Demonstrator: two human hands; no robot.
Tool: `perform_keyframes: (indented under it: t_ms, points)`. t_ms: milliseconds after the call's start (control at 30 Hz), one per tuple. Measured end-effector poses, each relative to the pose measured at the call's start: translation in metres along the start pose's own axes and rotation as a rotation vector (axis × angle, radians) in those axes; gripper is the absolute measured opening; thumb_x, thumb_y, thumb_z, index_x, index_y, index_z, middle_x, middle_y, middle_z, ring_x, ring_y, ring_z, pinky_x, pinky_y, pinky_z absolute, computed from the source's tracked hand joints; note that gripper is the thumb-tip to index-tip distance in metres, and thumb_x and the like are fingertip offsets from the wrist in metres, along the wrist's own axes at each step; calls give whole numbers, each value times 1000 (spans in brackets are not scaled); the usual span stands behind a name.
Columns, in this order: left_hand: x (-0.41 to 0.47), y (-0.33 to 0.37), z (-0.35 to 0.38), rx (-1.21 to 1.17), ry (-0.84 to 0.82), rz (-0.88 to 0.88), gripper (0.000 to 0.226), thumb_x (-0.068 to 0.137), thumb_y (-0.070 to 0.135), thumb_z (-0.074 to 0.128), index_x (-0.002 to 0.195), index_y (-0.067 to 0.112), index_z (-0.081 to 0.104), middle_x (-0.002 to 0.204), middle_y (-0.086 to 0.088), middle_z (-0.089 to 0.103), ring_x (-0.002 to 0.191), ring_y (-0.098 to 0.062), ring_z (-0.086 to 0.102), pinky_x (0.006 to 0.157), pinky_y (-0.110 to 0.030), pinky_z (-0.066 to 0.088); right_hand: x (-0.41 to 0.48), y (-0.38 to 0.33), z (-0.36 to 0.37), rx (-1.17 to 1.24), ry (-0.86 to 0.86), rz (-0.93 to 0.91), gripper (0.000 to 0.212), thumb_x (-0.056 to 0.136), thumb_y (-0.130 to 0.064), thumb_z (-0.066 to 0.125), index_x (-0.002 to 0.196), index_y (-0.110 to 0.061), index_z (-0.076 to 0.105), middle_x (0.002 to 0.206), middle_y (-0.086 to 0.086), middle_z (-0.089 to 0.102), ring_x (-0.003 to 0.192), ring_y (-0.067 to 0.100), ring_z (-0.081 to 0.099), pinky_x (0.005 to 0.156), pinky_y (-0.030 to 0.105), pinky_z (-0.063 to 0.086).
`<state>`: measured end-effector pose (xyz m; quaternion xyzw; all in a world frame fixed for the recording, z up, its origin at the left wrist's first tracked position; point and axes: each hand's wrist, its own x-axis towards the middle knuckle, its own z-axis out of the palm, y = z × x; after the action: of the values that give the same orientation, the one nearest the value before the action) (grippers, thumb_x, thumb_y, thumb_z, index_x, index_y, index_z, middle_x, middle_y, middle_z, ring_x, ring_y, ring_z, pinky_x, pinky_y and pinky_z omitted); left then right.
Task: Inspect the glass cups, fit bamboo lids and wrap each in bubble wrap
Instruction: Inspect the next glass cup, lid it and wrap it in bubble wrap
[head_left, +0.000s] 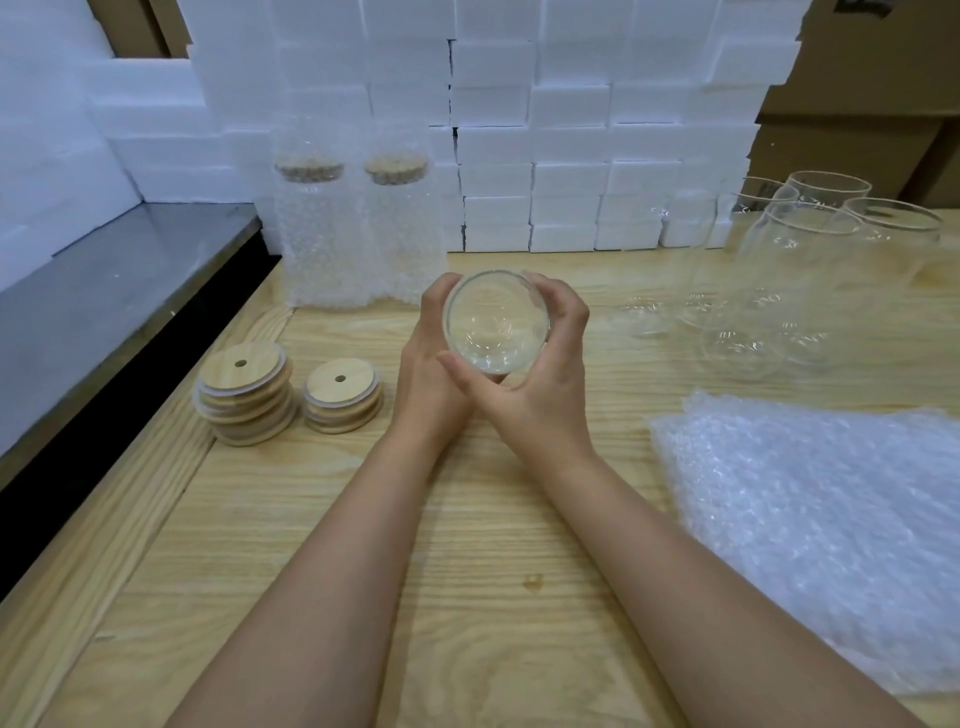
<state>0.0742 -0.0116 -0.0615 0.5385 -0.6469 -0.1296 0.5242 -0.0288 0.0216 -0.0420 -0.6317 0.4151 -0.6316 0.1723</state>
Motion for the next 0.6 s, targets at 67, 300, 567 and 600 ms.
perform_keyframes:
  t_ms: [67,300,567,600]
  points:
    - [-1,-3,0,11,4,-3,87,67,28,84,124,50,22,107,30,52,91,3,56,75,0,37,-1,-4,0,27,-6,17,86,65,-32,81,130,0,38,131,8,44,125,19,45,107,31,37]
    - [1,2,0,93,-50,83,74,79,27,71,140,30,30,136,23,42,114,-3,50,87,-4,32,4,-17,5,105,69,198,67,69,-30,84,122,-22,43,120,-13,48,118,3,46,102,25,39]
    - [-2,9,-2,-16,-51,62,71,74,36,73,132,38,33,116,19,50,96,10,43,74,7,26,19,-25,3,212,198,376,34,79,-42,75,91,-25,48,90,-11,54,92,5,56,81,18,44]
    - [-1,9,-2,-12,-50,60,72,74,34,74,133,34,34,117,18,51,96,10,43,74,7,27,20,-25,3,223,205,375,27,84,-41,70,89,-24,49,87,-13,54,87,-2,55,78,13,42]
